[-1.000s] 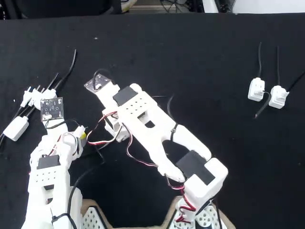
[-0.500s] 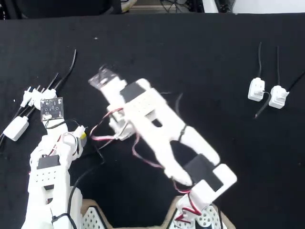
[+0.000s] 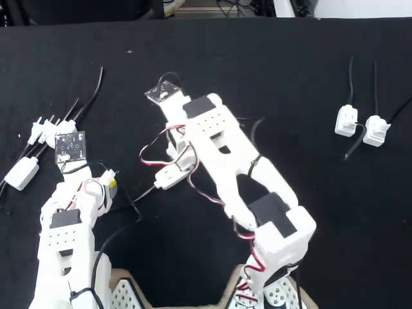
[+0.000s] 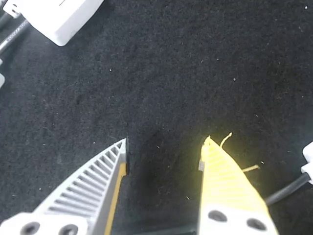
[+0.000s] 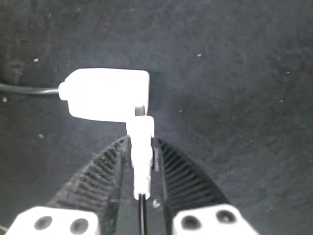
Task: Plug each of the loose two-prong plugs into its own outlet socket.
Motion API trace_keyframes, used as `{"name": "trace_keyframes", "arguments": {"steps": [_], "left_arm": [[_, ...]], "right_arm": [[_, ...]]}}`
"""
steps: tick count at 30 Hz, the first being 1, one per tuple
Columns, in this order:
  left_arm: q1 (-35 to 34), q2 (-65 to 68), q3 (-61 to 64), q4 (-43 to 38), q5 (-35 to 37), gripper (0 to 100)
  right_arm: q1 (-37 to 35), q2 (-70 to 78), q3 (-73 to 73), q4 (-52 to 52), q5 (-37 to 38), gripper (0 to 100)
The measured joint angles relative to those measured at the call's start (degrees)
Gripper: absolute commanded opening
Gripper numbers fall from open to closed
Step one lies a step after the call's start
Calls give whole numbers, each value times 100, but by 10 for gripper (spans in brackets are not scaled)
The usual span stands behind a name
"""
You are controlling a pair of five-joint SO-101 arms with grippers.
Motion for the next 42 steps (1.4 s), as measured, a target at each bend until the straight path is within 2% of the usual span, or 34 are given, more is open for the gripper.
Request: {"name": "trace_keyframes", "arguments": {"steps": [15, 42], "left_arm": [[0, 0, 0, 0, 0, 242], [0, 0, 0, 0, 0, 242]], "right_arm": [[105, 774, -404, -35, 35, 10], [167, 53, -352, 18, 35, 10]]}}
